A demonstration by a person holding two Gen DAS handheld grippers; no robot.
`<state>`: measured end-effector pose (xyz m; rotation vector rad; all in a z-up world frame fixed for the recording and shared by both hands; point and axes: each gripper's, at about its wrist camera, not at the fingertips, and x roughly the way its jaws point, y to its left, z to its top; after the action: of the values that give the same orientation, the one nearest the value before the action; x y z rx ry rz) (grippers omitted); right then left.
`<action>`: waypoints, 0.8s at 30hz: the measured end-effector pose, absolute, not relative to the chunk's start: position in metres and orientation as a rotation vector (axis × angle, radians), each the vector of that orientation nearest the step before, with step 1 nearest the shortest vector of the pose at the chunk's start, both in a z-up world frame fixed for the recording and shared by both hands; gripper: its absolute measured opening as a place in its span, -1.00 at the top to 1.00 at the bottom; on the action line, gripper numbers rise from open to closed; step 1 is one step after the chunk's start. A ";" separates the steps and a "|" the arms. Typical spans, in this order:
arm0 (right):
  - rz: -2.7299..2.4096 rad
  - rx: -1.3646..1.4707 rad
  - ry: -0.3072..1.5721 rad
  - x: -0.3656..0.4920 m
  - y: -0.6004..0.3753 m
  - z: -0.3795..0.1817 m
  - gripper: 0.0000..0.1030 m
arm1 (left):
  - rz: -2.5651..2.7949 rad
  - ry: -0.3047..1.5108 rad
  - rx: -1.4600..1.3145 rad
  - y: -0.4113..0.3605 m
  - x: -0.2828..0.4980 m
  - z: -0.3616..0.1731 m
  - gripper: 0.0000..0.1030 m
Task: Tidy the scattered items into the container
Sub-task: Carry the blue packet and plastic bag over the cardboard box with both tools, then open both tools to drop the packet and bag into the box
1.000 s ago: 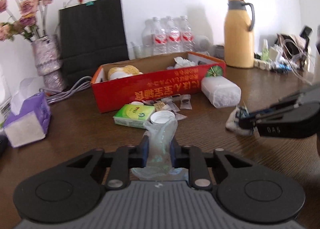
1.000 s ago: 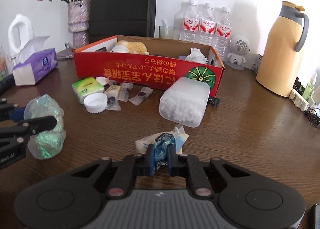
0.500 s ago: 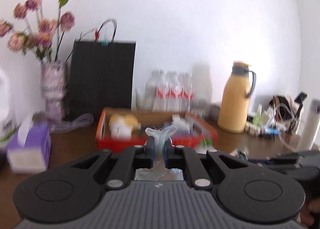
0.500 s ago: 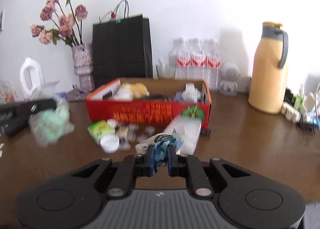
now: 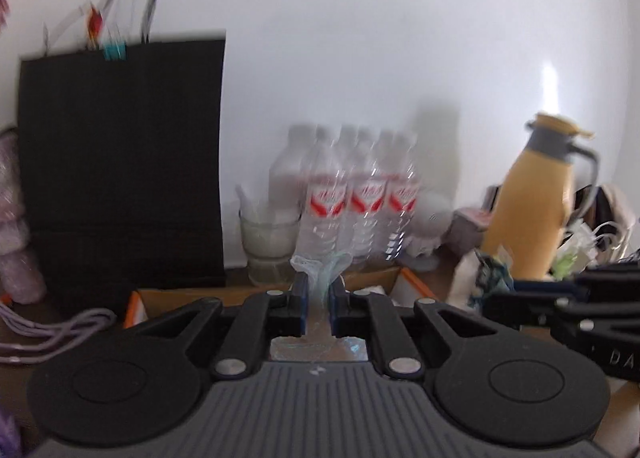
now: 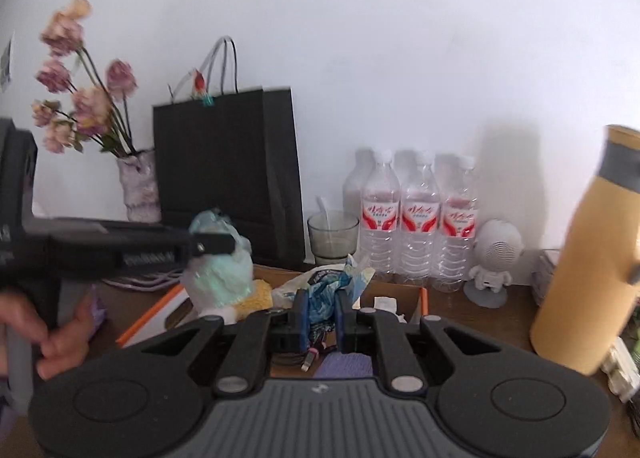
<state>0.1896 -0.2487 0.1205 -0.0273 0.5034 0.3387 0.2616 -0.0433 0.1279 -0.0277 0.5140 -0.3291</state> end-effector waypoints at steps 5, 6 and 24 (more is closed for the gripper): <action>0.354 -0.006 0.674 0.286 -0.236 0.085 0.78 | -0.292 0.675 -0.016 -0.058 0.325 0.075 0.77; 0.354 0.007 0.709 0.304 -0.236 0.076 0.78 | -0.281 0.696 -0.013 -0.059 0.333 0.068 0.72; 0.252 0.046 0.884 0.339 -0.238 0.080 -0.17 | -0.099 0.765 -0.006 0.007 0.301 0.120 -0.80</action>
<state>0.3390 -0.2375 0.0796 0.0458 0.8841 0.2522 0.3014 0.0070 0.1200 -0.0058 0.7654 -0.0991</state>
